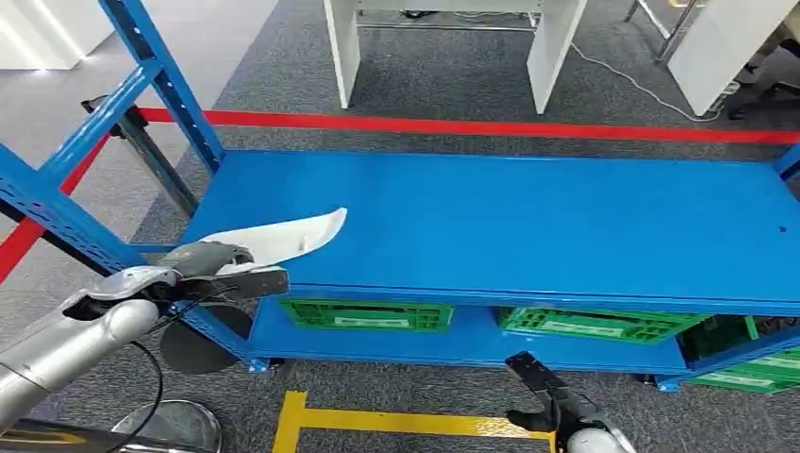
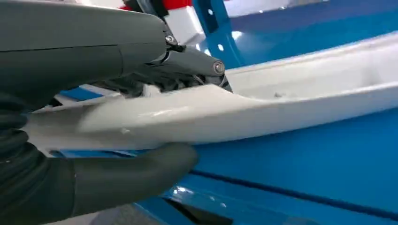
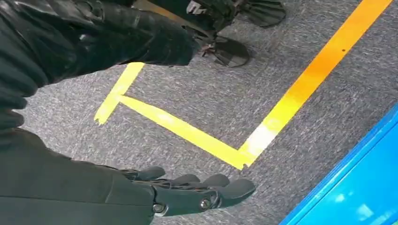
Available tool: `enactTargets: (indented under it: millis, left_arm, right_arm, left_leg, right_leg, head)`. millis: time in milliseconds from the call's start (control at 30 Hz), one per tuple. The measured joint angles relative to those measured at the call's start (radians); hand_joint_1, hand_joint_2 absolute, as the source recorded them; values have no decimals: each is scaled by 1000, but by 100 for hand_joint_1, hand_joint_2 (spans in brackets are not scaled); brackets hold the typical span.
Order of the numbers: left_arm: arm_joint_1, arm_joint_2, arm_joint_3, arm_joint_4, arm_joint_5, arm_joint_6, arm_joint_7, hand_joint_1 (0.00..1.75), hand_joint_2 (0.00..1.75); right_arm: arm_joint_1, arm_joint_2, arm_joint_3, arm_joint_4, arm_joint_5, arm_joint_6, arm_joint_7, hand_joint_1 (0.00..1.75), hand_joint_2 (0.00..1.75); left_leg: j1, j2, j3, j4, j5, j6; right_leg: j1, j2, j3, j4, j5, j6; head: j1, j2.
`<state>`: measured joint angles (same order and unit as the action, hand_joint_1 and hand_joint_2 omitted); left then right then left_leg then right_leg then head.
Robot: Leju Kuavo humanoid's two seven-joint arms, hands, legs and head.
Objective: Take the parts from the cabinet and place them on the table.
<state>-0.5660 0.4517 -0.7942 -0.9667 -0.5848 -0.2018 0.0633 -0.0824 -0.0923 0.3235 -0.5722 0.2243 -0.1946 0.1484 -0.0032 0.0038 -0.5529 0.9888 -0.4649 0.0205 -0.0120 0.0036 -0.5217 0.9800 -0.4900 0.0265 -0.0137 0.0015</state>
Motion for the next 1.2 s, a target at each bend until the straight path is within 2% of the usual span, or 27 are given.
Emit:
enactTargets:
  millis: [400,600,633,700,733,767,800,867,900,933,967,1033,1067,1100,1133,1200]
  left_arm:
    - [-17,-4,6,0,3,8,5,175,175]
    - [-3,-9,36,-19,58,13,4,175,175]
    - [5,-9,45,-28,72,13,4,175,175]
    - [24,-8,66,-68,104,20,5,175,175]
    - [34,-7,77,-90,113,22,7,175,175]
    - [42,-8,87,-111,121,24,8,175,175]
    - [49,-8,97,-127,136,26,10,175,175]
    - [87,-8,117,-169,170,38,8,175,175]
    - [107,-8,127,-190,181,42,6,175,175]
    - [125,-9,140,-216,200,51,2,175,175]
    - [146,-9,151,-247,217,60,-1,175,175]
    - [199,-5,189,-328,249,89,-4,175,175]
    - [231,-4,212,-376,262,107,-7,175,175]
    - [266,-3,241,-430,271,133,-13,175,175]
    - [292,-3,261,-472,272,149,-19,175,175]
    - [336,-3,301,-545,279,176,-25,175,175]
  right_arm:
    - [5,0,0,0,-1,-2,3,0,175]
    - [11,0,-1,0,-9,-8,0,0,175]
    - [14,1,-1,0,-10,-11,0,0,175]
    - [19,1,-2,-3,-19,-17,-1,0,175]
    - [22,1,-3,-5,-22,-19,-2,0,175]
    - [26,0,-7,-5,-24,-23,-2,0,175]
    - [26,0,-11,-6,-25,-25,-3,0,175]
    - [33,0,-19,-6,-33,-31,-4,0,175]
    - [39,0,-21,-6,-36,-33,-5,0,175]
    - [47,0,-21,-6,-42,-35,-6,0,175]
    - [51,0,-23,-7,-45,-38,-9,0,175]
    - [57,-1,-31,-8,-55,-48,-15,0,175]
    - [62,-1,-34,-11,-61,-50,-18,0,175]
    - [68,2,-35,-12,-64,-53,-22,0,175]
    - [75,2,-40,-14,-69,-56,-23,0,175]
    - [92,2,-45,-16,-73,-58,-25,0,175]
  left_leg:
    - [0,0,0,0,2,-2]
    - [0,0,0,1,1,-2]
    - [-5,-1,-4,12,-1,5]
    - [-7,-1,-3,3,4,15]
    - [4,2,8,-22,20,23]
    - [6,6,9,-29,27,27]
    - [8,7,5,-29,30,31]
    - [8,10,-1,-24,31,30]
    - [8,11,-5,-20,30,30]
    - [10,10,-9,-14,29,28]
    - [13,10,-14,-6,27,25]
    - [22,10,-23,15,17,9]
    - [22,10,-30,29,10,-2]
    - [16,10,-45,43,8,-9]
    - [14,9,-48,48,12,-15]
    - [15,8,-53,50,22,-24]
  right_leg:
    - [0,0,0,1,1,0]
    - [0,-1,0,1,1,1]
    - [-7,-1,0,-3,6,8]
    - [-6,-1,1,-8,9,12]
    - [0,-2,-1,-7,2,13]
    - [0,-3,-15,14,-26,13]
    - [0,-1,-41,74,-68,13]
    - [-4,-1,-111,236,-137,18]
    - [-5,-2,-137,292,-147,22]
    - [-9,-3,-145,302,-132,26]
    - [-12,-3,-130,267,-96,30]
    - [-21,-5,-63,118,-9,39]
    - [-23,-5,-36,63,-16,49]
    - [-17,-1,-25,62,-15,44]
    - [-18,1,-36,71,-17,31]
    - [-16,1,-44,77,-16,19]
  head:
    - [0,0]
    - [0,0]
    - [0,0]
    - [-1,0]
    - [0,0]
    - [1,0]
    - [4,0]
    - [6,0]
    - [5,0]
    - [6,0]
    - [6,0]
    - [6,0]
    - [6,0]
    - [18,0]
    - [16,0]
    - [14,0]
